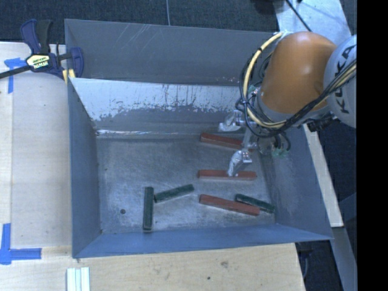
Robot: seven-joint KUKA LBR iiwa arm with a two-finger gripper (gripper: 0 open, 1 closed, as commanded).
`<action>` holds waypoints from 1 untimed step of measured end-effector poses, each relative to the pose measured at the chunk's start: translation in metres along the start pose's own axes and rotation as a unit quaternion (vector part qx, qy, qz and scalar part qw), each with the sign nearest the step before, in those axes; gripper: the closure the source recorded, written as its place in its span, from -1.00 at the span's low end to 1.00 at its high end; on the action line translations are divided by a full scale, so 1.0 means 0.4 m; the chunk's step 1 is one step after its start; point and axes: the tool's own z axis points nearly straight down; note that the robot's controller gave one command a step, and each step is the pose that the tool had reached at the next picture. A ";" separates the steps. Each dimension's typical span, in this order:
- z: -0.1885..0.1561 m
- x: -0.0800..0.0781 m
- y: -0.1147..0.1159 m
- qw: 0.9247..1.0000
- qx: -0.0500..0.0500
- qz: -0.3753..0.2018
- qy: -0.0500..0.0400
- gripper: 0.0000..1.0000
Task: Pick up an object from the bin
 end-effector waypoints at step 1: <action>0.169 -0.010 0.008 1.000 0.000 0.005 0.001 -1.00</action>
Offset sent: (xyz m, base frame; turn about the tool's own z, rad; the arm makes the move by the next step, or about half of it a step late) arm -0.0160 -0.0191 -0.1269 -0.1252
